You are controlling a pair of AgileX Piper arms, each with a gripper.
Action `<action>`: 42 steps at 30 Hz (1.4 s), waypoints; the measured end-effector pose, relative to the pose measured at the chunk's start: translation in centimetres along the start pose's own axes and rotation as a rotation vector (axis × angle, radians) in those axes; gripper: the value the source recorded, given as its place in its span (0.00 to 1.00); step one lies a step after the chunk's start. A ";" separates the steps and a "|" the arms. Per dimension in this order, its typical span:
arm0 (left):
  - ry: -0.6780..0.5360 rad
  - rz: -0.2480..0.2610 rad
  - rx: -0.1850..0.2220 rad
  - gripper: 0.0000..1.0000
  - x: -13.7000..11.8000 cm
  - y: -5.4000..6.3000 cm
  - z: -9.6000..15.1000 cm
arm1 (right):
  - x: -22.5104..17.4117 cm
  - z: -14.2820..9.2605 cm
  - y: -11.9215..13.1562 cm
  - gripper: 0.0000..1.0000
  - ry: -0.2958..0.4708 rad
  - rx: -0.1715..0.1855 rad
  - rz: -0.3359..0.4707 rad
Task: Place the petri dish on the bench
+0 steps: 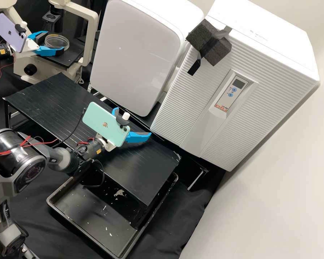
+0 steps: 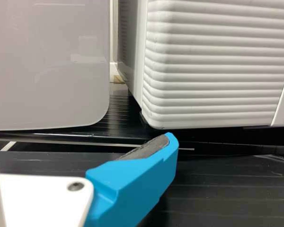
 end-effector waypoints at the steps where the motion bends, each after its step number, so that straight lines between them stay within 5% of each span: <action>1: -0.005 -0.002 -0.001 0.00 0.0 0.0 0.0 | 0.0 0.0 0.0 1.00 0.000 0.000 0.000; 24: -0.021 -0.001 -0.015 0.00 -0.8 0.0 0.1 | 0.0 0.0 0.0 1.00 0.000 0.000 0.000; 42: 0.024 -0.023 -0.058 0.00 -4.9 2.1 -1.4 | 0.0 0.0 0.0 1.00 0.000 0.000 0.000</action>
